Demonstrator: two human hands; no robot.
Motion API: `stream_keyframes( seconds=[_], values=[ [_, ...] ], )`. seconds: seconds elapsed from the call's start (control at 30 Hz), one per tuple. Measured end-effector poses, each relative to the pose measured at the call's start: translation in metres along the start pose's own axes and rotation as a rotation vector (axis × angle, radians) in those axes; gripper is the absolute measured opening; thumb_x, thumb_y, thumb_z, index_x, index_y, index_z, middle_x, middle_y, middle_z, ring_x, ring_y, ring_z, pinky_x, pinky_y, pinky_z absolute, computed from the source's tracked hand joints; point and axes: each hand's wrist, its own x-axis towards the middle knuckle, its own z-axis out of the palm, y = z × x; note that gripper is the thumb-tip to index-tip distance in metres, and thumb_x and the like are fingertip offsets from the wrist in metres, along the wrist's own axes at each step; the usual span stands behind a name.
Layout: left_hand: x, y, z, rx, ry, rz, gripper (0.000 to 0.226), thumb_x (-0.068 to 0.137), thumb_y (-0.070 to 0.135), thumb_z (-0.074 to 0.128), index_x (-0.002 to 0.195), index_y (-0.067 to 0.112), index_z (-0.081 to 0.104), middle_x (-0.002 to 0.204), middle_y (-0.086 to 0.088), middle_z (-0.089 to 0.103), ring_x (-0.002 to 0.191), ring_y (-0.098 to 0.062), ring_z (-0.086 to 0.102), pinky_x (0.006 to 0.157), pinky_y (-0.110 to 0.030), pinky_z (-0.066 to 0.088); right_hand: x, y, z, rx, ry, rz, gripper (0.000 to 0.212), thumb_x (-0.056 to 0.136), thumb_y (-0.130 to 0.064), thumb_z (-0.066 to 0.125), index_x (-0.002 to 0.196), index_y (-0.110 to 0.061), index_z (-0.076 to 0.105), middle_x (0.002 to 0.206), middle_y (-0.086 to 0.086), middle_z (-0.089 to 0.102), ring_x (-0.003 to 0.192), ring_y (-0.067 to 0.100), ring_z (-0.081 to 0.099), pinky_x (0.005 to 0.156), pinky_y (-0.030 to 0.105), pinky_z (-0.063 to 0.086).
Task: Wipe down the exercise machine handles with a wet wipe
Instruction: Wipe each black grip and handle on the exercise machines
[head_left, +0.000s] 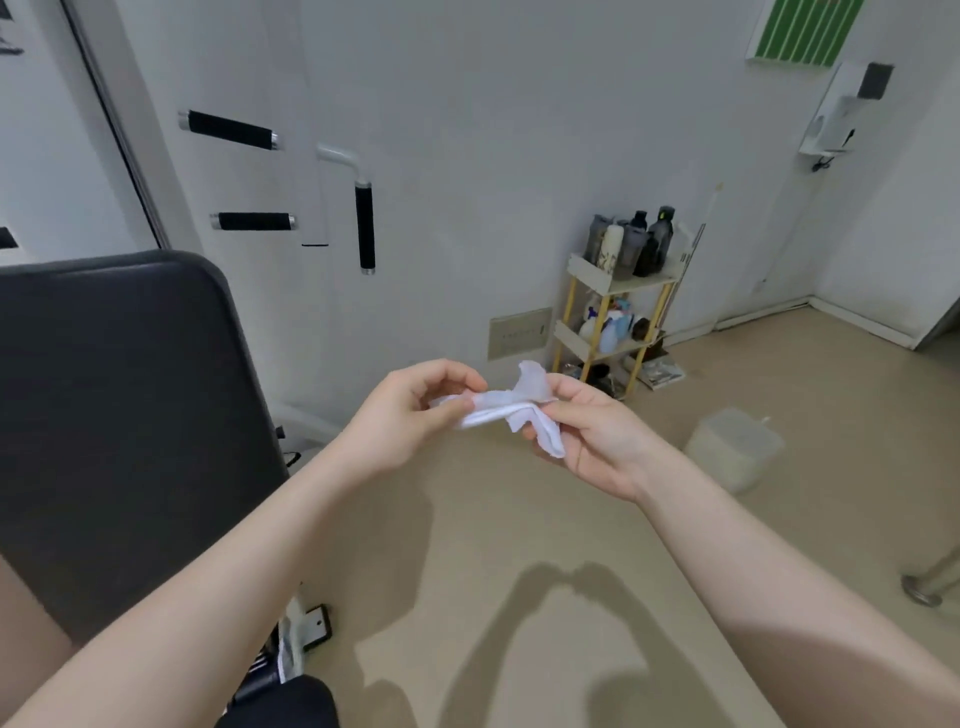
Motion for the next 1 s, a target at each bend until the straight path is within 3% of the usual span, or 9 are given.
stream_keyframes(
  seconds=[0.07, 0.13, 0.27, 0.33, 0.47, 0.57, 0.73, 0.87, 1.0],
  values=[
    [0.037, -0.010, -0.002, 0.007, 0.023, 0.005, 0.025, 0.088, 0.004, 0.058, 0.087, 0.028, 0.066, 0.081, 0.021, 0.067, 0.077, 0.003, 0.059, 0.073, -0.009, 0.043, 0.031, -0.020, -0.019, -0.046, -0.033, -0.026, 0.044, 0.087, 0.012, 0.033, 0.070, -0.008, 0.069, 0.074, 0.011, 0.068, 0.066, 0.019, 0.064, 0.056, 0.022, 0.051],
    [0.071, -0.024, -0.004, 0.040, 0.056, 0.000, 0.031, 0.088, -0.001, 0.056, 0.081, 0.027, 0.069, 0.082, 0.022, 0.065, 0.077, 0.003, 0.058, 0.072, -0.008, 0.041, 0.061, -0.038, -0.037, -0.284, -0.032, -0.043, 0.031, 0.079, -0.001, 0.045, 0.062, -0.009, 0.070, 0.069, 0.007, 0.066, 0.068, 0.019, 0.060, 0.061, 0.021, 0.049],
    [0.127, -0.057, -0.002, 0.107, 0.141, -0.080, 0.044, 0.086, -0.004, 0.055, 0.067, 0.032, 0.072, 0.085, 0.012, 0.062, 0.070, -0.007, 0.055, 0.066, -0.017, 0.040, 0.127, -0.049, -0.063, -0.685, 0.214, -0.146, 0.027, 0.085, -0.021, 0.064, 0.061, -0.013, 0.055, 0.064, 0.002, 0.050, 0.067, 0.016, 0.045, 0.064, 0.027, 0.035],
    [0.152, -0.072, 0.000, 0.113, 0.192, -0.117, 0.038, 0.087, -0.003, 0.054, 0.071, 0.027, 0.072, 0.089, 0.009, 0.060, 0.073, -0.020, 0.054, 0.067, -0.023, 0.040, 0.162, -0.048, -0.068, -0.626, 0.245, -0.216, 0.018, 0.082, -0.013, 0.068, 0.076, -0.014, 0.051, 0.069, 0.003, 0.052, 0.065, 0.015, 0.046, 0.064, 0.028, 0.037],
    [0.205, -0.099, -0.003, 0.126, 0.318, -0.152, 0.023, 0.088, -0.001, 0.054, 0.088, 0.014, 0.071, 0.095, 0.007, 0.059, 0.077, -0.008, 0.056, 0.070, -0.008, 0.040, 0.253, -0.048, -0.083, -0.382, 0.175, -0.100, 0.034, 0.083, 0.001, 0.063, 0.112, -0.011, 0.050, 0.095, 0.008, 0.067, 0.081, 0.020, 0.061, 0.072, 0.028, 0.048],
    [0.247, -0.125, -0.016, 0.135, 0.428, -0.208, 0.020, 0.089, 0.002, 0.054, 0.097, 0.010, 0.070, 0.100, 0.007, 0.059, 0.079, 0.000, 0.056, 0.072, -0.004, 0.040, 0.322, -0.055, -0.092, -0.301, 0.080, 0.000, 0.013, 0.086, 0.000, 0.056, 0.096, -0.007, 0.062, 0.092, 0.009, 0.067, 0.084, 0.022, 0.060, 0.081, 0.033, 0.047],
    [0.310, -0.160, -0.048, 0.116, 0.415, -0.456, 0.022, 0.091, 0.011, 0.053, 0.110, 0.016, 0.065, 0.113, 0.001, 0.063, 0.101, -0.010, 0.057, 0.077, -0.008, 0.040, 0.419, -0.069, -0.093, -0.142, -0.083, 0.102, 0.008, 0.090, -0.008, 0.055, 0.091, -0.010, 0.062, 0.089, 0.005, 0.066, 0.082, 0.016, 0.061, 0.071, 0.026, 0.050],
    [0.335, -0.173, -0.081, 0.117, 0.502, -0.556, 0.030, 0.092, 0.017, 0.051, 0.121, 0.022, 0.057, 0.118, 0.005, 0.059, 0.100, -0.008, 0.054, 0.079, -0.022, 0.040, 0.486, -0.067, -0.080, -0.184, 0.034, 0.132, 0.012, 0.089, -0.001, 0.051, 0.084, -0.008, 0.059, 0.090, 0.009, 0.063, 0.083, 0.021, 0.059, 0.078, 0.033, 0.052],
    [0.363, -0.187, -0.129, 0.164, 0.597, -0.540, 0.033, 0.094, 0.016, 0.047, 0.126, 0.023, 0.051, 0.125, 0.010, 0.055, 0.105, -0.007, 0.053, 0.092, -0.024, 0.039, 0.548, -0.070, -0.056, -0.242, 0.193, 0.091, 0.012, 0.088, -0.003, 0.051, 0.099, -0.006, 0.057, 0.097, 0.009, 0.057, 0.085, 0.021, 0.053, 0.083, 0.036, 0.050]
  ],
)
